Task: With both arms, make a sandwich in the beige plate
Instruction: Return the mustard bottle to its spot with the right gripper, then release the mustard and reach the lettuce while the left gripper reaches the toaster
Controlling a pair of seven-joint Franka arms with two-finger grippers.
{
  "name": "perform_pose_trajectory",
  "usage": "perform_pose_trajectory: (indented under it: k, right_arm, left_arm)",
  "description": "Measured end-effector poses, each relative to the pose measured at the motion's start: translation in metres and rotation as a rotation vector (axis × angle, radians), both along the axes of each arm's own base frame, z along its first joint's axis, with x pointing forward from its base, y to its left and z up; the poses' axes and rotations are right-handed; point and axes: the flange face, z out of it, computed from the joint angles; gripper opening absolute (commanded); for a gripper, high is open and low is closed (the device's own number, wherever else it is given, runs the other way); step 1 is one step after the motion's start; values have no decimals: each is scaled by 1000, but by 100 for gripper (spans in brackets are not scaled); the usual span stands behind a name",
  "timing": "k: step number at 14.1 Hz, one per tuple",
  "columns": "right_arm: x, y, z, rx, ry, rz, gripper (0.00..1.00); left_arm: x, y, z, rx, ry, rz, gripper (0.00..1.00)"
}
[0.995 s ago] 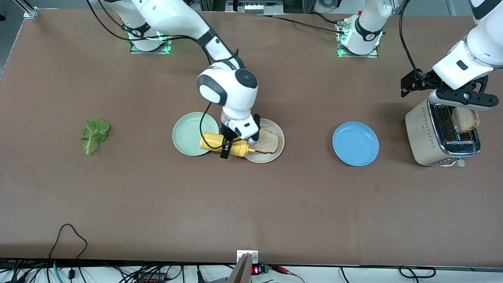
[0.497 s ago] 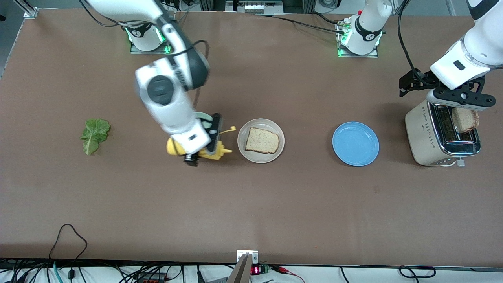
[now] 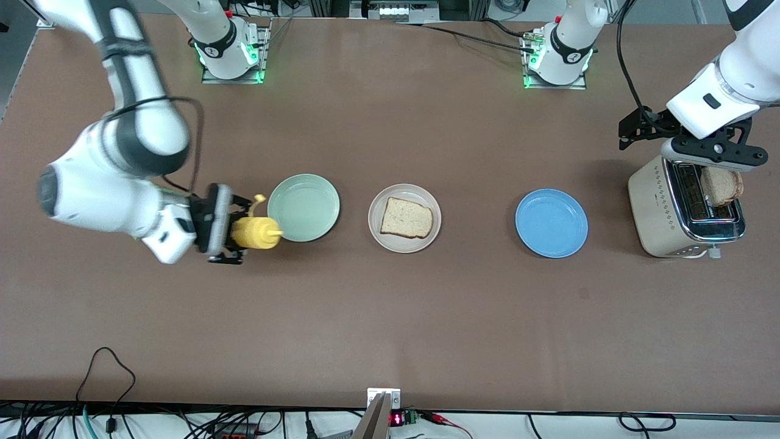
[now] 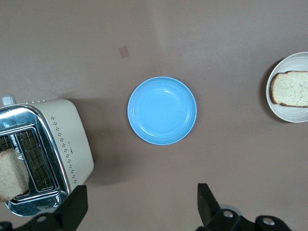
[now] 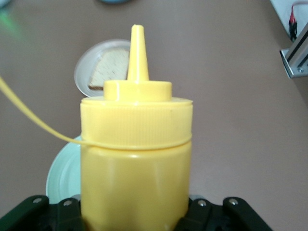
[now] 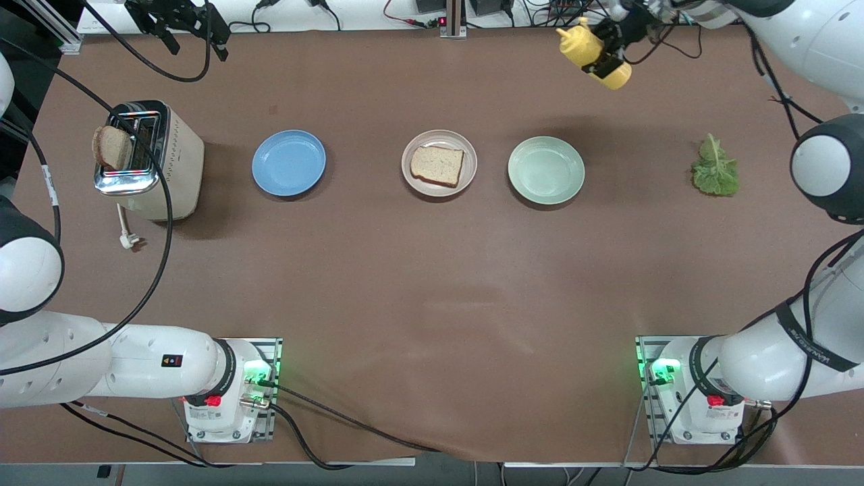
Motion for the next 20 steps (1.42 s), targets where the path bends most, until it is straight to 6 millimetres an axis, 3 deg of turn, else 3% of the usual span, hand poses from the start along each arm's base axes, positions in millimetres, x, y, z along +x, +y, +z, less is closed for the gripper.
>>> perform_pose_trajectory:
  k: [3, 5, 14, 17, 20]
  right_arm:
    - [-22, -70, -53, 227, 31, -25, 34]
    - [-42, -92, -86, 359, 36, -25, 34]
    - [-100, -155, -227, 779, -22, -8, 37]
    - [-112, -162, -249, 841, -69, 13, 37]
    - [-116, -161, -260, 854, -116, 42, 38]
  left_arm:
    - [0, 0, 0, 0, 2, 0, 100]
    - [0, 1, 0, 1, 4, 2, 100]
    - [0, 3, -1, 1, 5, 5, 100]
    - [1, 6, -2, 1, 7, 11, 100]
    - [5, 24, -9, 45, 17, 30, 100]
